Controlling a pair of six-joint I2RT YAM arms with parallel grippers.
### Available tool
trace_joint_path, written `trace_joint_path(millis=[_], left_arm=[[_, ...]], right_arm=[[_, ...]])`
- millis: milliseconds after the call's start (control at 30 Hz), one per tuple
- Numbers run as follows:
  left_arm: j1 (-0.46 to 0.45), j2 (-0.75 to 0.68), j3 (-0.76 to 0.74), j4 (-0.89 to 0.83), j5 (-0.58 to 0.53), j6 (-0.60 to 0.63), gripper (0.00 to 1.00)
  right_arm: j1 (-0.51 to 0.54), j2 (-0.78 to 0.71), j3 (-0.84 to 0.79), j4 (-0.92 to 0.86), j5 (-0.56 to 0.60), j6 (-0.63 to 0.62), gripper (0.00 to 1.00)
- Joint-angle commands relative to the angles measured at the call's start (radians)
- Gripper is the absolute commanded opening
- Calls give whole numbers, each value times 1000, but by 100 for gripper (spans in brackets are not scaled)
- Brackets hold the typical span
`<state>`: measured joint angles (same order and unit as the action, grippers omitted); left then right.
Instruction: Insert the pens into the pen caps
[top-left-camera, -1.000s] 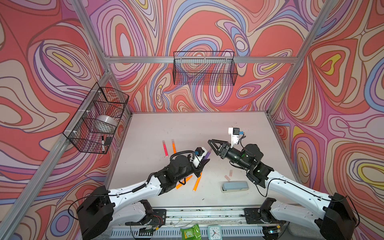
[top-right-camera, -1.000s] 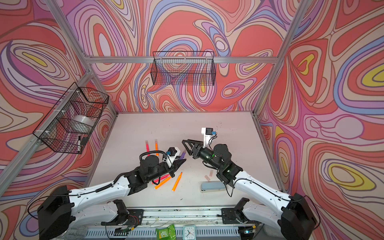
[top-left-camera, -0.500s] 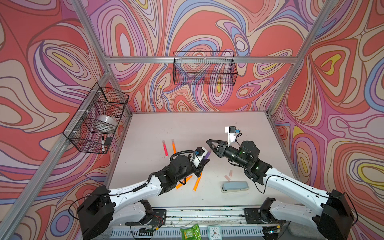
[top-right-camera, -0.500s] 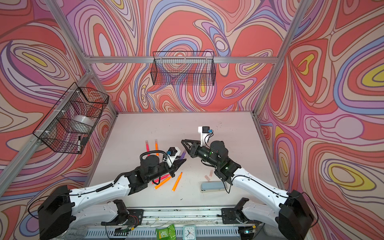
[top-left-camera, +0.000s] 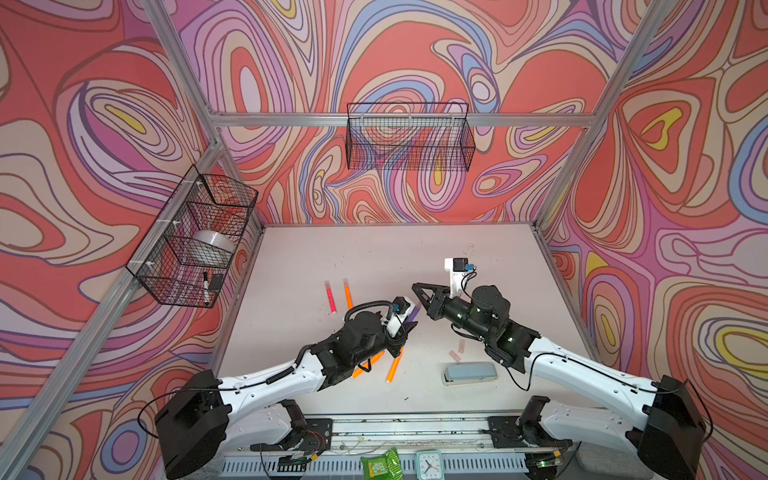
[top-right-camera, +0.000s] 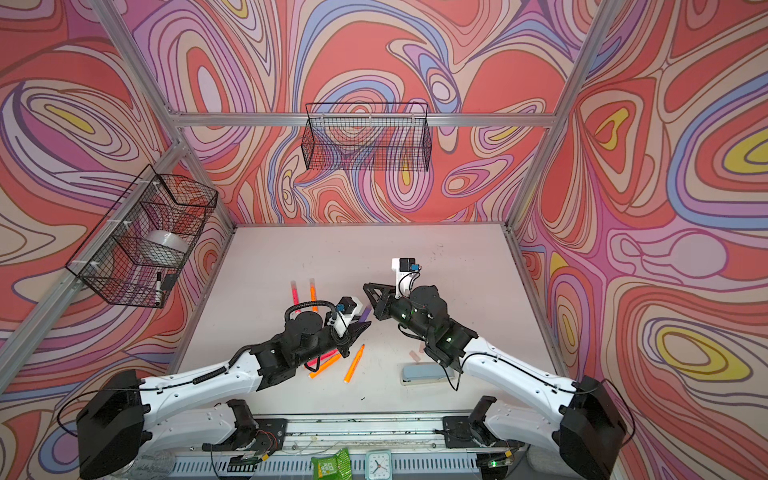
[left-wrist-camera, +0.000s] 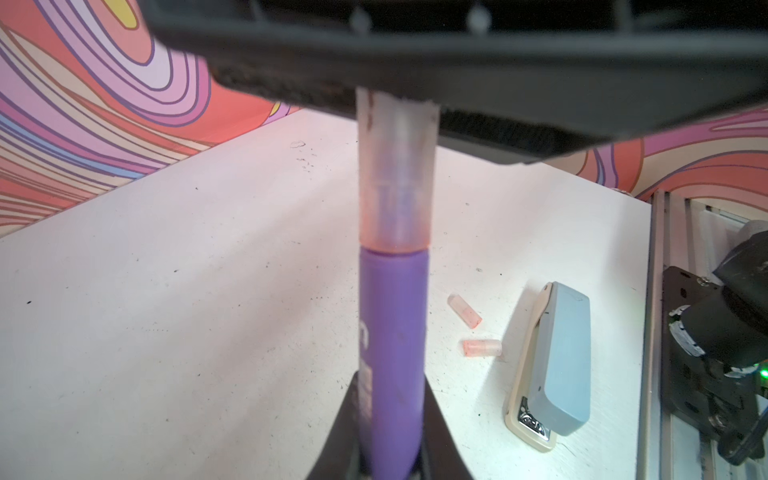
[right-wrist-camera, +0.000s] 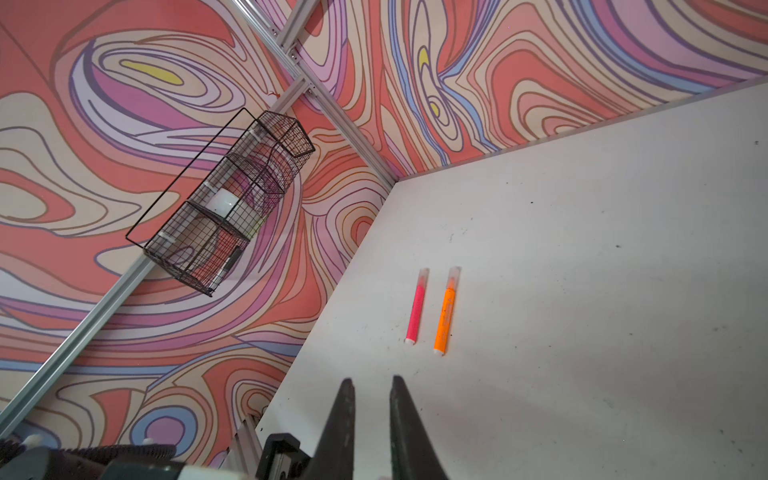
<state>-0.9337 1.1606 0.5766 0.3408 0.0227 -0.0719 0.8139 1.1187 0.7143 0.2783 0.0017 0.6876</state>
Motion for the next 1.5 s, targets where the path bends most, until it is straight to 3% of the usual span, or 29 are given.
trace_joint_path(millis=[0, 233, 400, 467, 633, 800, 1033, 1133, 1300, 1467], left_arm=[[9, -9, 87, -15, -140, -43, 0], [7, -25, 90, -53, -336, -44, 0], [9, -47, 68, -31, -389, -60, 0], [22, -65, 63, -29, -327, -78, 0], [155, -129, 20, 10, -30, -203, 0], [182, -187, -10, 69, 141, -206, 0], [193, -211, -26, 97, 202, -186, 0], [193, -213, -32, 98, 163, -180, 0], [193, -211, 10, 53, -60, -146, 0], [193, -185, 106, 53, -250, -78, 0]], right_arm=[[110, 9, -33, -84, 64, 16, 0], [254, 127, -8, -226, 276, 202, 0], [294, 149, 1, -262, 323, 266, 0], [295, 127, -28, -200, 306, 239, 0], [295, 137, -82, -39, 174, 170, 0], [306, 131, -179, 116, 73, 125, 0], [372, 79, -235, 150, 72, -22, 0], [394, 70, -253, 136, 120, -13, 0], [415, 140, -196, 0, 219, 177, 0], [417, 223, -128, -35, 192, 255, 0]])
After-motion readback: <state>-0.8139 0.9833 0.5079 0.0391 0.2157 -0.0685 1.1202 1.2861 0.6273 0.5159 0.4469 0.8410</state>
